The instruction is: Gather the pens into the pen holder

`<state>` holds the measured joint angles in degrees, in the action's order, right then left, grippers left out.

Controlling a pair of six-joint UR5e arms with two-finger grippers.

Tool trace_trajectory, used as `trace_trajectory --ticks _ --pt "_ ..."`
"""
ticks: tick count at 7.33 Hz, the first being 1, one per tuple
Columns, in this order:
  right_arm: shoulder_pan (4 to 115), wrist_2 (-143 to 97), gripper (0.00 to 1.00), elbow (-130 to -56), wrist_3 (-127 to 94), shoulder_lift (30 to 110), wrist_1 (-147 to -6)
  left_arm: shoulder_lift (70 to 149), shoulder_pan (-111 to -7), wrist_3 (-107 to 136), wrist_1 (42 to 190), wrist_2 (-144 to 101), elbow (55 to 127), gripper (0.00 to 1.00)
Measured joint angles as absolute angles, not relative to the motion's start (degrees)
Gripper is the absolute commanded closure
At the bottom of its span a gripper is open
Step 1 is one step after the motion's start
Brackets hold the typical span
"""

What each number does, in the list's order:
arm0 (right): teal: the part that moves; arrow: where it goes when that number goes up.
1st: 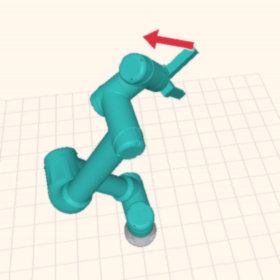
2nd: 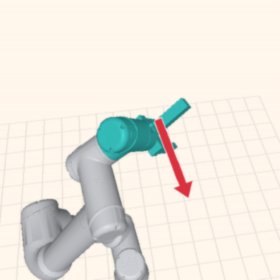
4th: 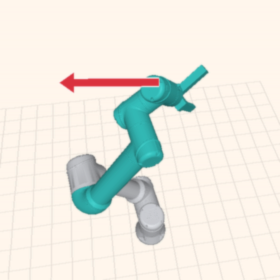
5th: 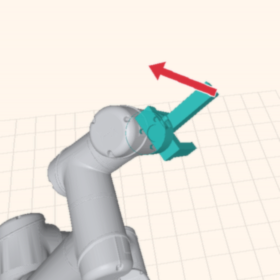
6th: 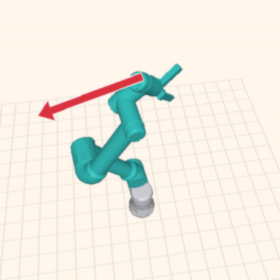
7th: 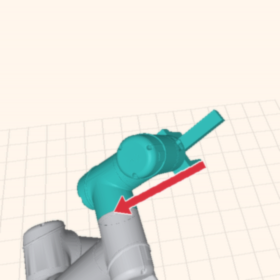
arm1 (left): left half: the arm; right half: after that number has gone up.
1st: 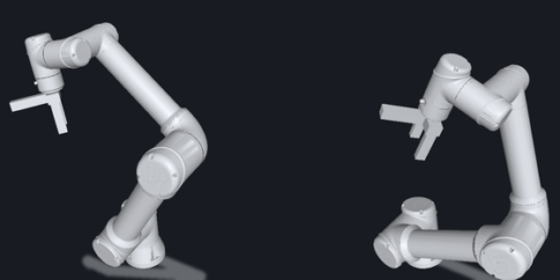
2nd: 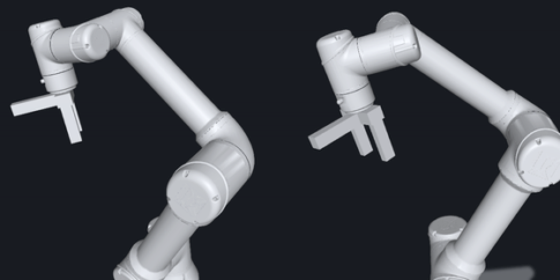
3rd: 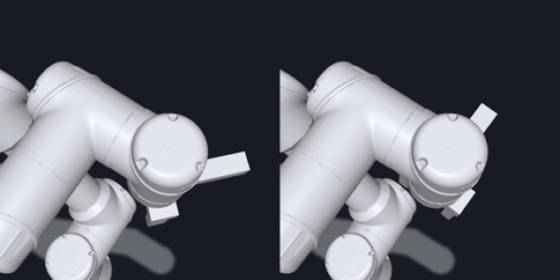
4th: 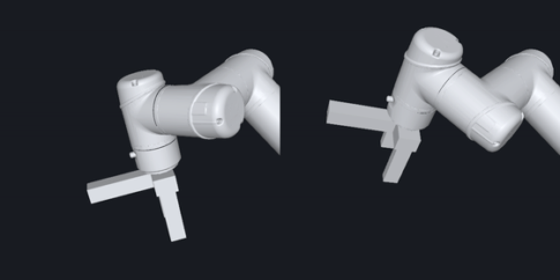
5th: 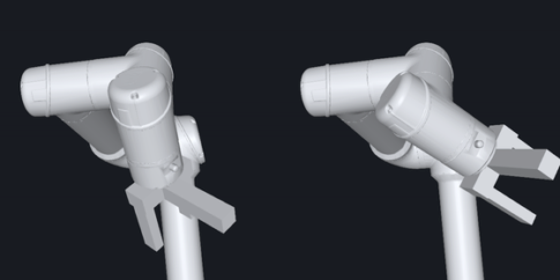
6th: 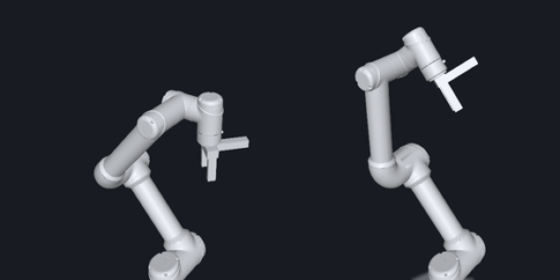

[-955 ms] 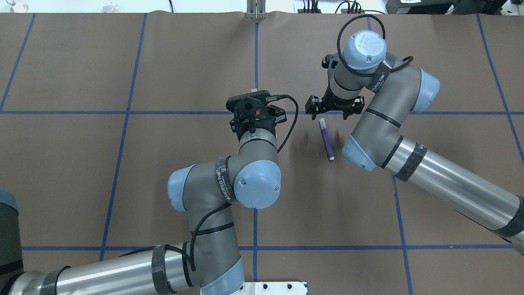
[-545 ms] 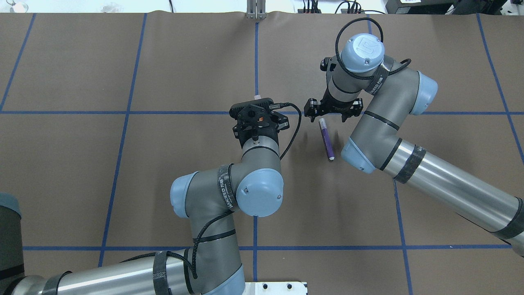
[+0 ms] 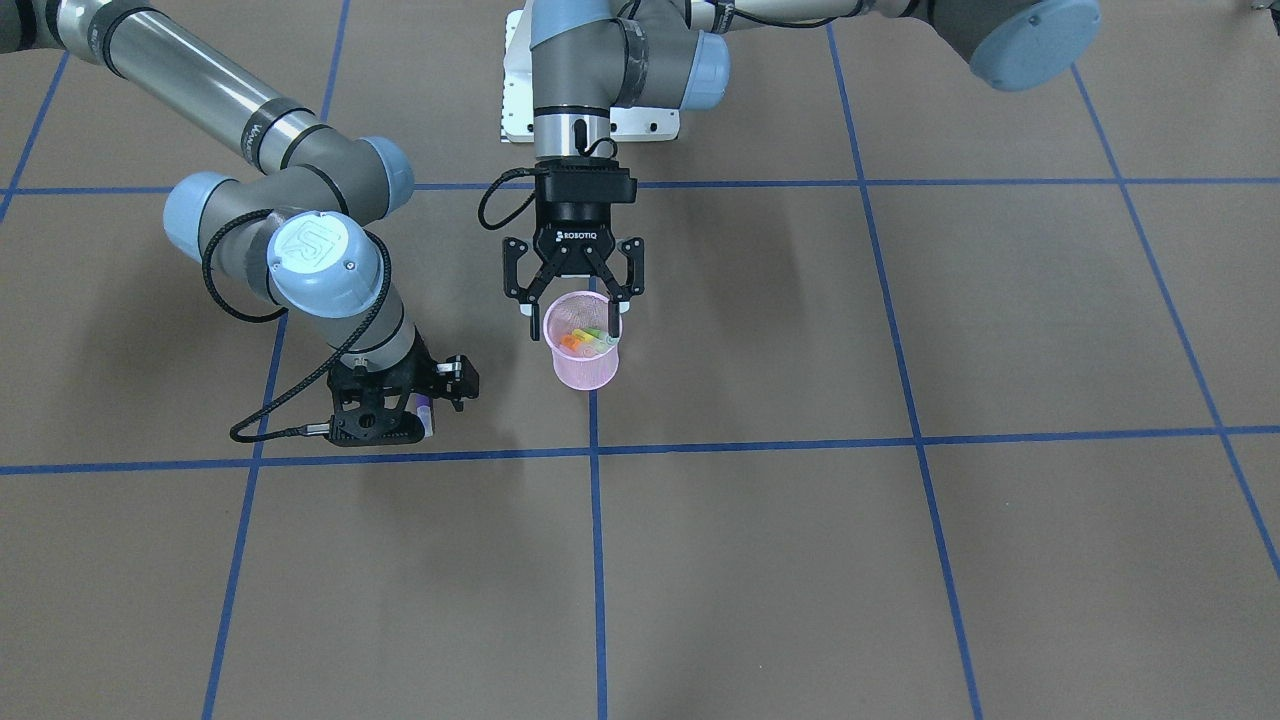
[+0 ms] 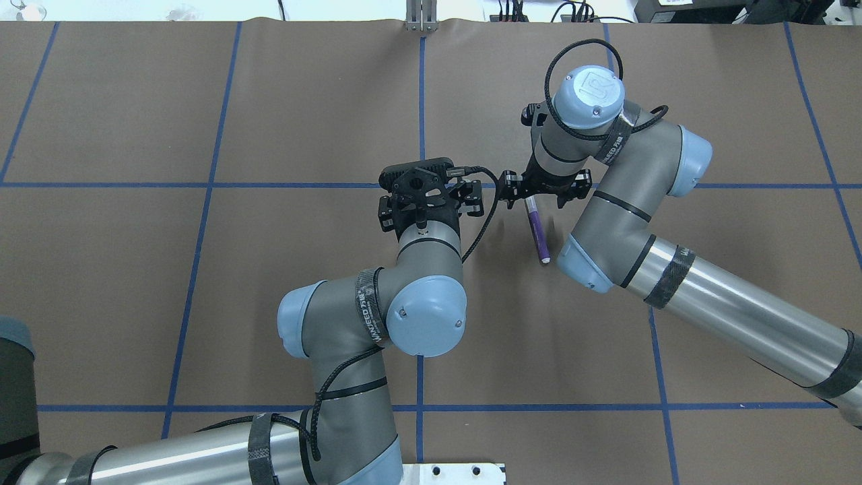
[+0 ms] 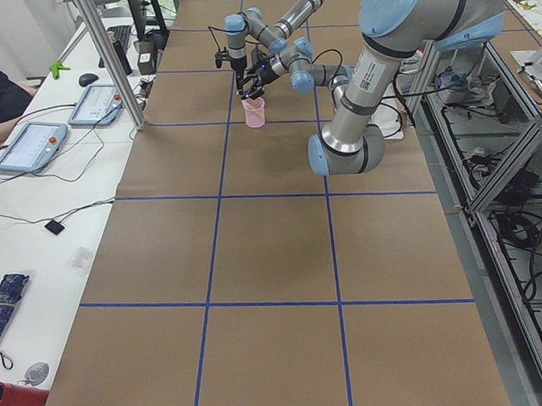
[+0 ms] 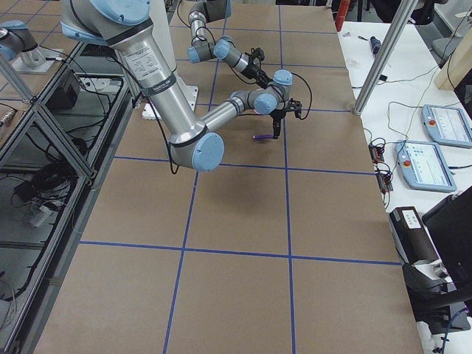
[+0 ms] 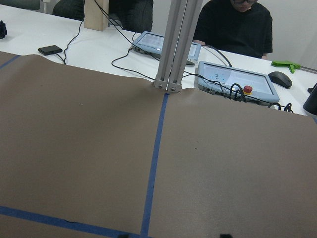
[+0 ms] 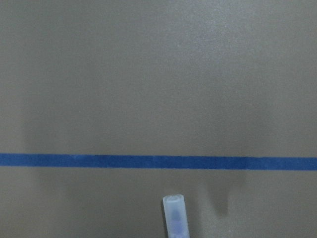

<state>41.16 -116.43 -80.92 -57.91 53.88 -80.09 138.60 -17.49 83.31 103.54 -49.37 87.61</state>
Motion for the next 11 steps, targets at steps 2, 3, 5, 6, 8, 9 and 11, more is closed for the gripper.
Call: trace_trajectory --ticks 2,3,5,6,8,9,11 --pt "40.92 -116.39 0.15 -80.32 -57.92 53.90 -80.07 138.24 -18.08 79.00 103.30 -49.81 91.40 0.00" --pt "40.90 -116.42 0.21 -80.10 -57.94 53.94 -80.07 137.40 -19.23 76.59 103.11 -50.75 93.79 0.00" --pt "40.78 -116.49 0.35 -79.93 -58.00 53.99 -80.07 134.03 -23.15 72.95 102.97 -55.28 98.18 0.00" --pt "40.67 -116.49 0.42 -79.88 -58.01 54.05 -80.07 131.92 -25.07 71.51 103.01 -57.29 100.38 0.00" --pt "40.10 -116.48 0.57 -79.76 -57.89 54.12 -80.07 129.80 -27.66 70.38 103.08 -60.19 102.61 0.00" --pt "39.94 -116.48 0.74 -79.74 -57.74 54.14 -80.07 129.52 -28.28 70.13 103.11 -60.67 102.88 0.00" --pt "39.92 -116.55 1.00 -79.83 -57.52 54.17 -80.02 129.34 -28.69 69.98 103.19 -60.96 102.96 0.01"
